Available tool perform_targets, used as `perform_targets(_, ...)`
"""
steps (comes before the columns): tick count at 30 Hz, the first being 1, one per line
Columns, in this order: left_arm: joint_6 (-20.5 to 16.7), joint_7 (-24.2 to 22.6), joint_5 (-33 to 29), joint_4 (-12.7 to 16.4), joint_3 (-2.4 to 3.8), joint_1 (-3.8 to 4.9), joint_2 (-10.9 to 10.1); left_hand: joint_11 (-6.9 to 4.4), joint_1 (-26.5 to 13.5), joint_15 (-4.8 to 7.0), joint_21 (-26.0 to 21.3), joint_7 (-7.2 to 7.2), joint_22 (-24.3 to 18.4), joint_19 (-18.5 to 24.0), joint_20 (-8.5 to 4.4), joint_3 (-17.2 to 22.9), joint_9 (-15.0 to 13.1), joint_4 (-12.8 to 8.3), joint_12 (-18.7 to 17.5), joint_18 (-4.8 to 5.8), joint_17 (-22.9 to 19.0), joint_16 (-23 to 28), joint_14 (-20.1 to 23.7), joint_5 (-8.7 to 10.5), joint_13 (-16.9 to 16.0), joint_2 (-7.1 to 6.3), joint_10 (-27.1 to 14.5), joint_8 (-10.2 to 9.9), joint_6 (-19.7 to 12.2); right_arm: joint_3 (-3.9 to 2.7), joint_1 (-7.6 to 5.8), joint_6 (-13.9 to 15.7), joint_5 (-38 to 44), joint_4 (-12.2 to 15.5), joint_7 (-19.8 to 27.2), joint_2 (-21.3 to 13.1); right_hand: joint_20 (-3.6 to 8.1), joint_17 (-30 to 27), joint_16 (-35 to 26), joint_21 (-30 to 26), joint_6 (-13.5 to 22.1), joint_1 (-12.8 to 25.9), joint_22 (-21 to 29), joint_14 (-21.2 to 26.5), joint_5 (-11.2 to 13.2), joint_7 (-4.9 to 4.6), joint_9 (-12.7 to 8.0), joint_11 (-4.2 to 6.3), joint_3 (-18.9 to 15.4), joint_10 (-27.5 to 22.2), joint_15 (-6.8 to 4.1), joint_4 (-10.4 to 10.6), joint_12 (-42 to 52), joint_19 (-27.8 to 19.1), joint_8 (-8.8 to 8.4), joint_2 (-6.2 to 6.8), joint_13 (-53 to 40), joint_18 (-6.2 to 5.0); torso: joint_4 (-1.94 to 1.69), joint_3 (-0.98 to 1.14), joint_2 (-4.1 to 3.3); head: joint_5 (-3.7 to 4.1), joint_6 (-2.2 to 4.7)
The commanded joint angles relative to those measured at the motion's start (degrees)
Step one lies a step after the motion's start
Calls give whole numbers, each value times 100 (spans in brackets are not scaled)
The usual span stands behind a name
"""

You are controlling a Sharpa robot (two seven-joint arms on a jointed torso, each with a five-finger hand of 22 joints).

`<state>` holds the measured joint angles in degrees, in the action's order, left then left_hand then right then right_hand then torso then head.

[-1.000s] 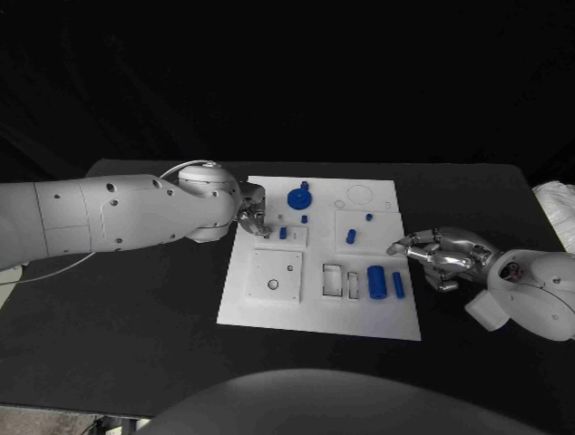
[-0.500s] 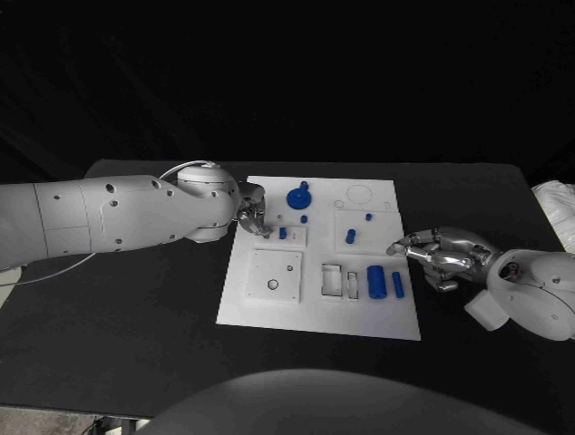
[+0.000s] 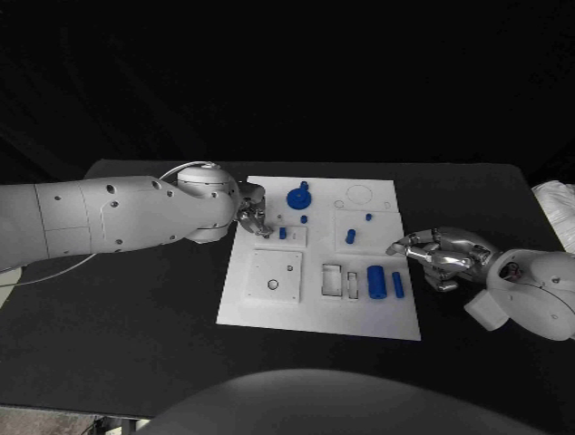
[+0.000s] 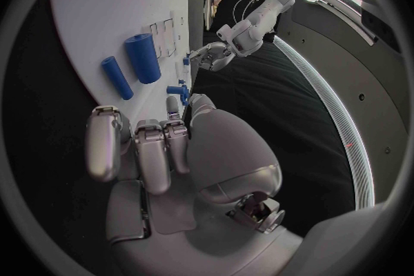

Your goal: Assemble the parts on the task board

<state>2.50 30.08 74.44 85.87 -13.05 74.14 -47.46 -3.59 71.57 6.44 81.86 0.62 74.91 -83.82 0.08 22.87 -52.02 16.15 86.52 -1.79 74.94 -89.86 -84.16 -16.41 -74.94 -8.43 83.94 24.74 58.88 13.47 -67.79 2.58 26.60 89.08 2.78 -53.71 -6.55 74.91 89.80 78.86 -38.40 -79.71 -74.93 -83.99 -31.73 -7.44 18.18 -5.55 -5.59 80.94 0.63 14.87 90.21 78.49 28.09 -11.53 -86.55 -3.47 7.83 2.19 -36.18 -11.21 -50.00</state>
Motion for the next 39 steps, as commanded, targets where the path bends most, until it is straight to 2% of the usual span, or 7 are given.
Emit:
perform_targets(1,107,-20,-32,14,-20,-35,3,38,-25,-34,-27,-8,1253,-273,27,-32,5,-5,-30,-13,1506,-14,-584,29,-1110,43,225,-24,12,0,2,-85,22,2,24,9,-8,1509,20,-35,33,-100,-1043,-601,-6,6,-2,272,21,906,-48,1,-21,-33,-10,-65,-345,-2,-3,2,2,1,0)
perform_targets(39,136,19,-180,-2,-21,-64,34,37,-57,-34,-68,-10,1240,-257,30,-88,3,8,-86,-22,1506,-14,-584,7,-1053,91,172,-34,33,0,3,-108,22,-32,-2,29,-8,1509,20,-49,41,-126,-1038,-601,-34,6,-1,273,69,906,-50,-23,-21,-45,-10,-56,-345,-6,-1,1,3,-35,0)
